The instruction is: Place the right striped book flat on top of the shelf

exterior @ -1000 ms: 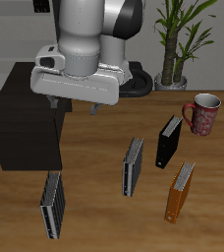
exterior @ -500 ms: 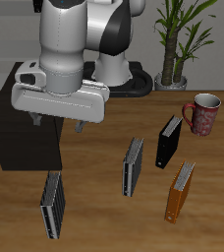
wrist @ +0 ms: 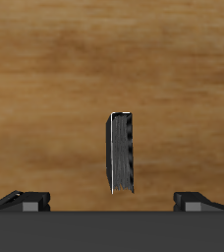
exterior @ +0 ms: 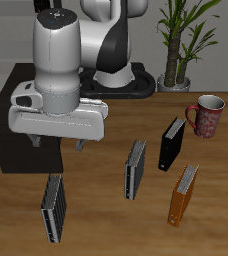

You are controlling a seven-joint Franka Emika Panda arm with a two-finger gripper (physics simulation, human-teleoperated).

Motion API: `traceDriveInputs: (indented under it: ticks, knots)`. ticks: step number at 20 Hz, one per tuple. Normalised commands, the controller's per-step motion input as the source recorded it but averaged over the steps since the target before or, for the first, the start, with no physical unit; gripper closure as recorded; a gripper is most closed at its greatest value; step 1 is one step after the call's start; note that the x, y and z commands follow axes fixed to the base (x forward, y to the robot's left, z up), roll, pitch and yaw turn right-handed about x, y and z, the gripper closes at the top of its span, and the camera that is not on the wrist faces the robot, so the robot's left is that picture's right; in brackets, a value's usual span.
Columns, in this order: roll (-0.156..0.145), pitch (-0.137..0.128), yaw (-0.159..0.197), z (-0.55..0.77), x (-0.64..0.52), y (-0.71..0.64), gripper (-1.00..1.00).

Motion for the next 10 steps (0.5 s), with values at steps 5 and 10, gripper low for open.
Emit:
traceDriveInputs:
  ticks: [5, 10]
  knots:
    - [0.002, -0.004, 0.008, -0.31, 0.14, -0.06, -1.0]
    - [-0.006, 0.03, 0.002, -0.34, 0.1, -0.03, -1.0]
